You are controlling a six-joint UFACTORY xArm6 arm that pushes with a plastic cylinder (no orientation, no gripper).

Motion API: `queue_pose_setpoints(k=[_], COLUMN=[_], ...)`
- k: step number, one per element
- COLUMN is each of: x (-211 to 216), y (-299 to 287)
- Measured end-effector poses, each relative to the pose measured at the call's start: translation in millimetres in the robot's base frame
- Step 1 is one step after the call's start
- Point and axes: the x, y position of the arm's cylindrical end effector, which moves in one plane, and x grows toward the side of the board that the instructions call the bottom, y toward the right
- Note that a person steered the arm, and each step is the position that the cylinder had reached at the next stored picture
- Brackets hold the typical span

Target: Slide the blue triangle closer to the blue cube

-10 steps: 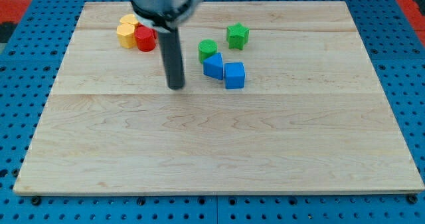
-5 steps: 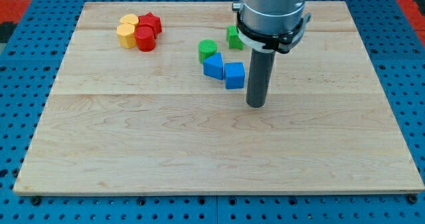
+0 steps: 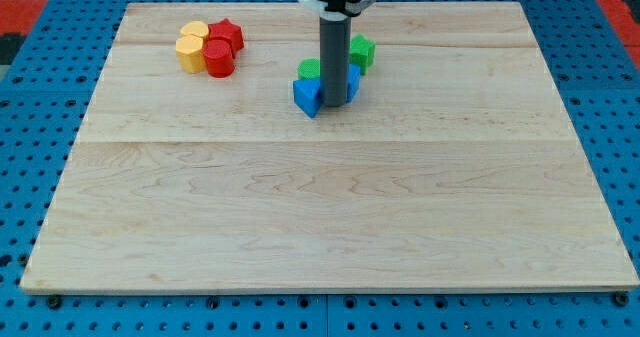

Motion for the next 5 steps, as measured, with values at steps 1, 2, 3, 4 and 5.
queue_pose_setpoints(k=[1, 2, 3, 4, 5], x=[14.6, 52.7, 12.8, -1.3, -14.3], y=[3.5, -79.4, -67.4, -33.3, -33.1])
